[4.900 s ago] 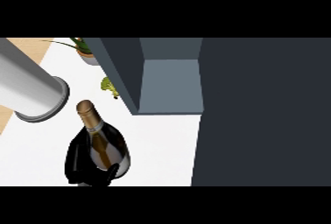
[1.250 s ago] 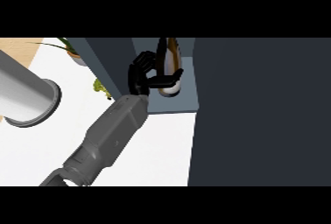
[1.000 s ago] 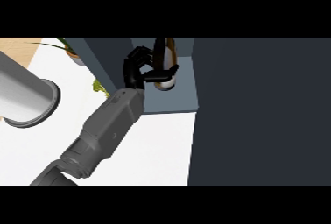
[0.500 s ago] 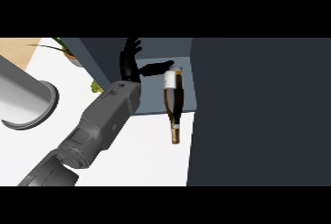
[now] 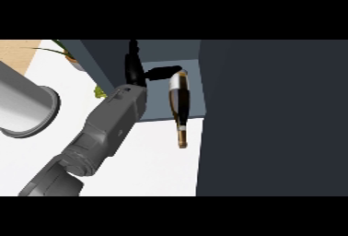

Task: Pick up the wine, place it into the cabinet and close the cabinet

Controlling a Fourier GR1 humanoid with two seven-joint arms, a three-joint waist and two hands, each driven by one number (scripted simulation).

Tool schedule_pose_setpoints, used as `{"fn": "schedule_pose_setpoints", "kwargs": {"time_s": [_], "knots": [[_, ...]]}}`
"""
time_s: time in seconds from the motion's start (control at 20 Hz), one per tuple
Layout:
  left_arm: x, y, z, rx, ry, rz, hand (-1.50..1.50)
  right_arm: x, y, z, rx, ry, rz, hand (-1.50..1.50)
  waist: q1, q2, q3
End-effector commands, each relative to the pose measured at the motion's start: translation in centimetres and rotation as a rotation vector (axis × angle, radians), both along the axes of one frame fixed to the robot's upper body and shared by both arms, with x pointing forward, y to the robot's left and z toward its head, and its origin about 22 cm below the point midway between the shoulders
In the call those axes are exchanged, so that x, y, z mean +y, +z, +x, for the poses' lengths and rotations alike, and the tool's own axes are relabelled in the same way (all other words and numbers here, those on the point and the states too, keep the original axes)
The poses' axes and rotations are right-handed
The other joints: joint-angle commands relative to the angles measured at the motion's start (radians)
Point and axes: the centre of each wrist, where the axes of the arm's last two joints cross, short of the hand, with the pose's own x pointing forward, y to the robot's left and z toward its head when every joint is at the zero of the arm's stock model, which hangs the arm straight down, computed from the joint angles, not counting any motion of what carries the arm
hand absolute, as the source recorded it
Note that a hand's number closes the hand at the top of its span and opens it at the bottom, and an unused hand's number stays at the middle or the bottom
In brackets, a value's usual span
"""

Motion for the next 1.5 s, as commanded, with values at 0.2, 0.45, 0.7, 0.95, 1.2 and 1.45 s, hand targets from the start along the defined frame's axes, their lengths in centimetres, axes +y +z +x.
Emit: {"fn": "schedule_pose_setpoints", "kwargs": {"time_s": [0.2, 0.45, 0.7, 0.95, 1.2, 1.45], "knots": [[3.0, 0.1, 0.5, -0.085, -0.034, 0.020, -1.50, -0.6, 2.3, -2.9, -0.044, 0.062, 0.058, -1.50, 0.005, 0.003, -0.001], [1.2, 2.7, 1.4, -0.129, -0.138, -0.028, -1.50, -0.7, 2.8, -3.4, -0.046, 0.043, 0.058, -1.50, 0.019, -0.005, -0.001], [0.0, 0.2, -0.2, -0.204, -0.220, -0.119, -1.50, -0.3, 2.8, -3.3, -0.033, 0.026, 0.064, -1.50, 0.043, -0.013, -0.001], [-0.2, 0.6, -0.4, -0.247, -0.271, -0.186, -1.50, -1.3, 2.8, -4.3, -0.030, 0.011, 0.042, -1.50, 0.055, -0.024, 0.001], [-0.6, 1.4, -0.9, -0.251, -0.324, -0.196, -1.50, -1.1, 2.8, -4.4, -0.014, -0.008, 0.050, -1.50, 0.083, -0.033, 0.000], [-3.5, 1.8, -2.6, -0.285, -0.364, -0.250, -1.50, -0.9, 2.9, -4.3, -0.030, -0.008, 0.034, -1.50, 0.081, -0.031, 0.000]]}}
